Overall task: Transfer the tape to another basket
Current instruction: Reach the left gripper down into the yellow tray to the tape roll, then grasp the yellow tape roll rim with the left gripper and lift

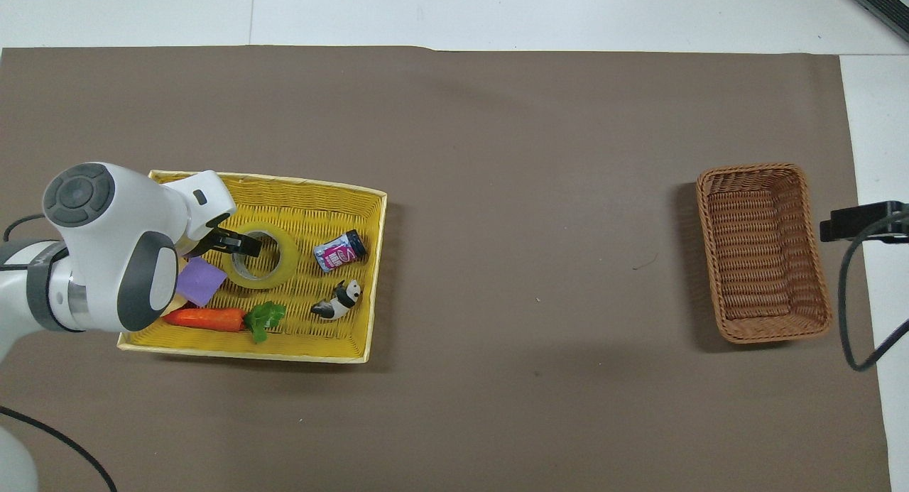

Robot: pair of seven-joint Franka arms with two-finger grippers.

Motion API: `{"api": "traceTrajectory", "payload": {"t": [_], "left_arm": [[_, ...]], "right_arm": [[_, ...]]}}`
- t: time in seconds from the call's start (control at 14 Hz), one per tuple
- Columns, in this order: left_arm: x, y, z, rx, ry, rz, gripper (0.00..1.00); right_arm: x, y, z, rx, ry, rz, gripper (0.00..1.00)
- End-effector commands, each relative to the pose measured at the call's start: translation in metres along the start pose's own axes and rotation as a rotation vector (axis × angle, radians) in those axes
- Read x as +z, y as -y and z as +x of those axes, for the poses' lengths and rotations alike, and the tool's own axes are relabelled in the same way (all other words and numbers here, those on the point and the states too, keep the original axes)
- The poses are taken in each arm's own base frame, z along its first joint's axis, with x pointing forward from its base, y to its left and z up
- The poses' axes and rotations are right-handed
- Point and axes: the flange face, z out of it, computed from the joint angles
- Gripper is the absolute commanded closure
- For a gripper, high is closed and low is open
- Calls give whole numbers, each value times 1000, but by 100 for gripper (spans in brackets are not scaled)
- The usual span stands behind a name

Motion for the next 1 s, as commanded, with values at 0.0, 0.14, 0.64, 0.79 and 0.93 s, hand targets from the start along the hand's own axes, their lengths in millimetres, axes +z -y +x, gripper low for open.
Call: {"api": "traceTrajectory", "payload": {"t": [0.0,0.14,0.64,0.79,0.93], "left_arm": [[3,-1,-4,-28,-12,3,100],[2,-1,-4,-31,-5,2,100],[-57,3,17,-55,28,-8,100],[-80,2,19,-98,13,-10,100],[-98,-1,25,-158,-2,-17,100]], "right_arm": [[-3,-2,-4,-20,5,22,0],[-3,-2,-4,-20,5,22,0],[-3,-2,-4,-20,5,22,0],[-3,-2,-4,-20,5,22,0],[-3,-2,-4,-20,5,22,0]]}}
